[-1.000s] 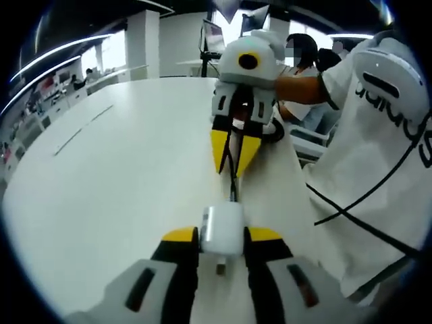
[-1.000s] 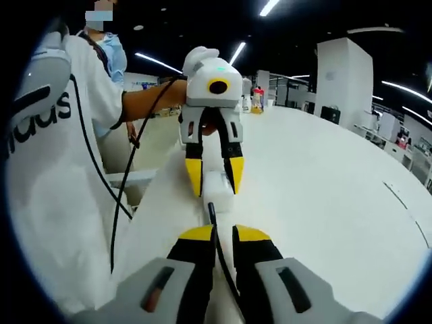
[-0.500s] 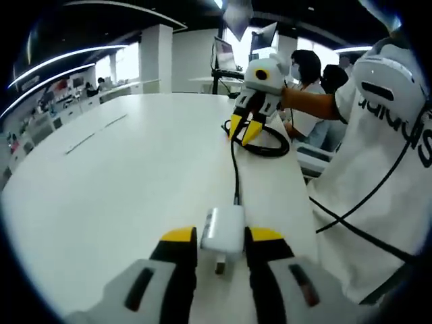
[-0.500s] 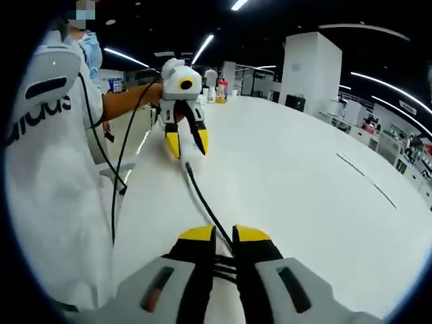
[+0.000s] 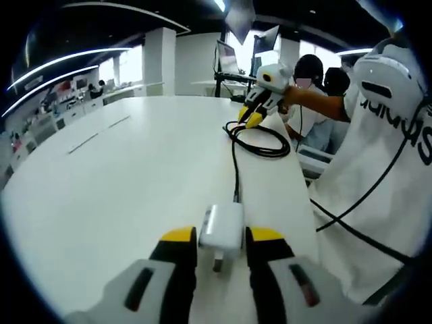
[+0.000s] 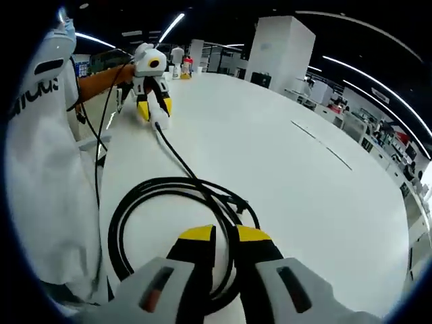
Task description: Plug the desk Type‑C cable into the charger adapter.
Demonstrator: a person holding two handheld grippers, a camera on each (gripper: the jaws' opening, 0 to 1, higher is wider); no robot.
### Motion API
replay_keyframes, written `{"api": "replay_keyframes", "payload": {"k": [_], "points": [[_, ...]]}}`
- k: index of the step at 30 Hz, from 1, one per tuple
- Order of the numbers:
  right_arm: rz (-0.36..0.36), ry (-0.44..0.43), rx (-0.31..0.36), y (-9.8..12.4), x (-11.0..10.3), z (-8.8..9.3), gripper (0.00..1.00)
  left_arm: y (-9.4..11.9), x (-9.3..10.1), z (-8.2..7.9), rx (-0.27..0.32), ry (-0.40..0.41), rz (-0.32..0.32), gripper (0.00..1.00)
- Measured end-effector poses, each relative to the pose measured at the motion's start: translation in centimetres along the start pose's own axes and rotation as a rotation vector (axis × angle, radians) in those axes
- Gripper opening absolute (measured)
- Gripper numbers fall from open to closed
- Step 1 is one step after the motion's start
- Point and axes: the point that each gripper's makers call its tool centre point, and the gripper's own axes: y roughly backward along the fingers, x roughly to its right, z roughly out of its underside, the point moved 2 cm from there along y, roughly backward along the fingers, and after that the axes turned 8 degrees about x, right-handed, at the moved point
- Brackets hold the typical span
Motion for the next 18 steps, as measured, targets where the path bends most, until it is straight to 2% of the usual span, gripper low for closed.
{"api": "replay_keyframes", "payload": {"k": [5, 9, 18], "points": [[0.025, 0.029, -0.065, 0.2, 0.0, 1.0, 0.09, -0.2, 0.0, -0.2, 0.005, -0.006, 0.0, 0.27], [0.017, 0.029, -0.107, -0.2, 0.0, 1.6, 0.08, -0.4, 0.0, -0.1, 0.008, -0.006, 0.002, 0.27], [0.007, -0.005, -0.134, -0.3, 0.3, 1.7, 0.03, -0.6, -0.1, 0.2, 0.009, 0.003, 0.002, 0.27]]}}
